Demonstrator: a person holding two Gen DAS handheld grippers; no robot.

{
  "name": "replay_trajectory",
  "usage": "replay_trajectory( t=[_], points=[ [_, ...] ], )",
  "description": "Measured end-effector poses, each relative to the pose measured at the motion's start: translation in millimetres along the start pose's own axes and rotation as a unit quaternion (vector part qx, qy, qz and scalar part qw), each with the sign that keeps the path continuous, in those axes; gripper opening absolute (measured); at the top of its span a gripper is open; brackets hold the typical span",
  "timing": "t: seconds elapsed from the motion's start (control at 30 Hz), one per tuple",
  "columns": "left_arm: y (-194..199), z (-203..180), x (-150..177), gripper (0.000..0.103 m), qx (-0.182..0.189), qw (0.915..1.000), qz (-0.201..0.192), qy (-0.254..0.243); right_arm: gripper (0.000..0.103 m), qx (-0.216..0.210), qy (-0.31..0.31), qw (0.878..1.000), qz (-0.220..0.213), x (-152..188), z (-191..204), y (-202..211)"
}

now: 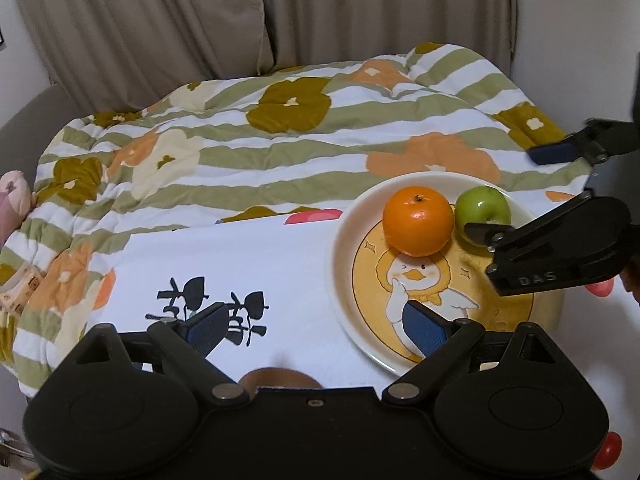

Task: Organize fruits
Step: 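Open both tools in the bowl and pull them back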

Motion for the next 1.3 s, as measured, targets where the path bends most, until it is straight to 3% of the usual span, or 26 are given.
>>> replay_trajectory(
  t=[0.17,0.77,1.07,1.3],
  points=[
    [14,-3,5,0.096,-0.001,0.9999,-0.008,0.006,0.103,-0.017,-0.049,0.999,0.017,7,-8,18],
    [91,12,23,0.097,-0.006,0.9973,-0.068,0.028,0.103,0.016,-0.113,0.993,-0.001,4,-5,111],
    [142,35,58,0.098,0.022,0.9936,-0.104,0.040,0.103,0.027,-0.182,0.983,0.003,11,24,173],
    [164,54,84,0.101,0.046,0.9916,-0.119,0.021,0.103,0.049,-0.219,0.974,0.012,23,64,204]
  ],
)
Point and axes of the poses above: each gripper's, at about its wrist camera, not at the fingertips, and y roughly against the way its jaws point, z to its left, x to its underside, the point moved 5 cm from there along -y, roughly the way its jaws point, and after that the axes turned 9 degrees about -y, right-handed, at the moved point
